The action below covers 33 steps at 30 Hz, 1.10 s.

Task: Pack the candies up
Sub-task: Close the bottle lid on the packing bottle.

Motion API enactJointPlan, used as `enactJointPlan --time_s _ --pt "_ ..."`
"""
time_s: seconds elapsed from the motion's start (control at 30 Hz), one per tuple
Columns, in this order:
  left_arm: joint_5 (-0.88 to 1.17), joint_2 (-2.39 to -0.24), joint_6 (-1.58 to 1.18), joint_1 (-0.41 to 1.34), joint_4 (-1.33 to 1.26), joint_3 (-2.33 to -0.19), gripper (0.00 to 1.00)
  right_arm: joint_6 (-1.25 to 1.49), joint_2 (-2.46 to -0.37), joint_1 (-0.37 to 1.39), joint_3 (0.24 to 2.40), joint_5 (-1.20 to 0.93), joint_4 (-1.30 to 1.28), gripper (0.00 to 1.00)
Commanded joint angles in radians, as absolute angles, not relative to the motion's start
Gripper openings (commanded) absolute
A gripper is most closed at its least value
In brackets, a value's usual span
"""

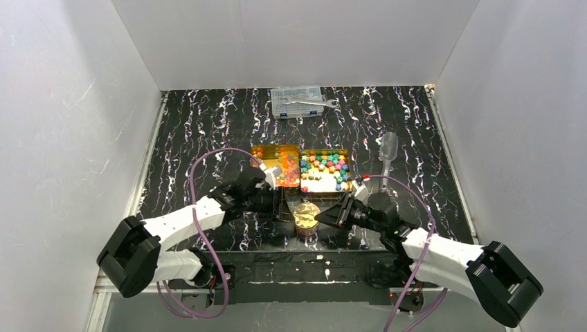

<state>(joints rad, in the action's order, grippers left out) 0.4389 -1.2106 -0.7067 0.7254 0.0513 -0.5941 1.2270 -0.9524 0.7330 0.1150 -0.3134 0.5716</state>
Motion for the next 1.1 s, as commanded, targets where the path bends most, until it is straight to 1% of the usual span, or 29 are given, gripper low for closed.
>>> enactJointPlan --time_s 0.0,0.4,0.8,1.07 --pt "0.425 -1.227 -0.684 0.736 0.048 -0.639 0.37 1.219 -0.957 0.728 0.112 -0.302 0.637 0.01" --pt "0.429 -1.299 -0.680 0.747 0.033 -0.674 0.34 1.211 -0.961 0.728 0.106 -0.296 0.618 0.01" --pt "0.426 -1.322 -0.685 0.758 0.025 -0.678 0.31 1.191 -0.917 0.728 0.100 -0.274 0.551 0.22" --pt "0.424 -1.336 -0.689 0.764 0.021 -0.681 0.30 1.165 -0.853 0.729 0.107 -0.250 0.451 0.31"
